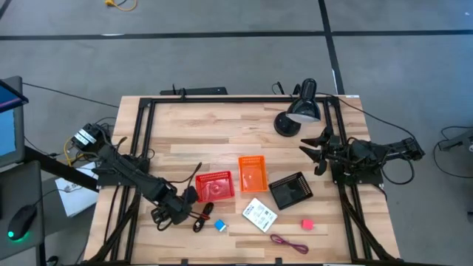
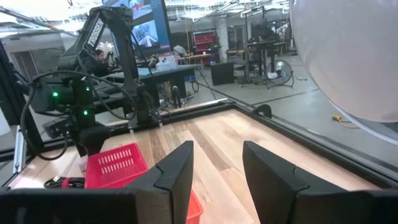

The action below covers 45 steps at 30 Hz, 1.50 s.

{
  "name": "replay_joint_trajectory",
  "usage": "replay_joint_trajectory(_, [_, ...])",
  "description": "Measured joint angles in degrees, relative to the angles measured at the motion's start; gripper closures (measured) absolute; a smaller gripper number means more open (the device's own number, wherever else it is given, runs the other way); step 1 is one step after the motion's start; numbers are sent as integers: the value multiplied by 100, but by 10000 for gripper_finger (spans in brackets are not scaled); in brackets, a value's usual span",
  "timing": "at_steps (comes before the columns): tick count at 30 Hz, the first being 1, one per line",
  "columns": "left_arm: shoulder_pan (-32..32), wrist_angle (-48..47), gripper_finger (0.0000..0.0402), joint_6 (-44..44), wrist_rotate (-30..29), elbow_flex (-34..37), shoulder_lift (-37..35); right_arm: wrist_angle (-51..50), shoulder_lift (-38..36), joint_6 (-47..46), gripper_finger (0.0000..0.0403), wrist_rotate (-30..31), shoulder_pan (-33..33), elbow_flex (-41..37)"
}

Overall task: Pick and place items into bin
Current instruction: Put the white charger adapter into the red bin

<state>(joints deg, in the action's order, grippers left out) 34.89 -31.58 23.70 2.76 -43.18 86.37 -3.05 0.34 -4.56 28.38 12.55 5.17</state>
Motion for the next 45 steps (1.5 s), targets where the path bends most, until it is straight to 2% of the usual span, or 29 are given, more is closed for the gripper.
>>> replay_joint_trajectory(6, [0,-54,165,138,69,0,0,0,0,-1,269,0,-1,-2])
replay_joint_trajectory(11, [0,249,192,172,127,168,0,0,1,-1,270,0,-1,0])
replay_joint_trajectory(32, [0,297,188,210,87,212,-4,0,2,0,270,-2,0,-2])
replay_joint_trajectory(39, [0,577,188,-157,-226,214,-2,-1,1,0,268,-2,-1,-2])
replay_joint_trajectory(45, [0,605,188,-89,-449,214,-2,0,0,-2,270,-2,0,-2])
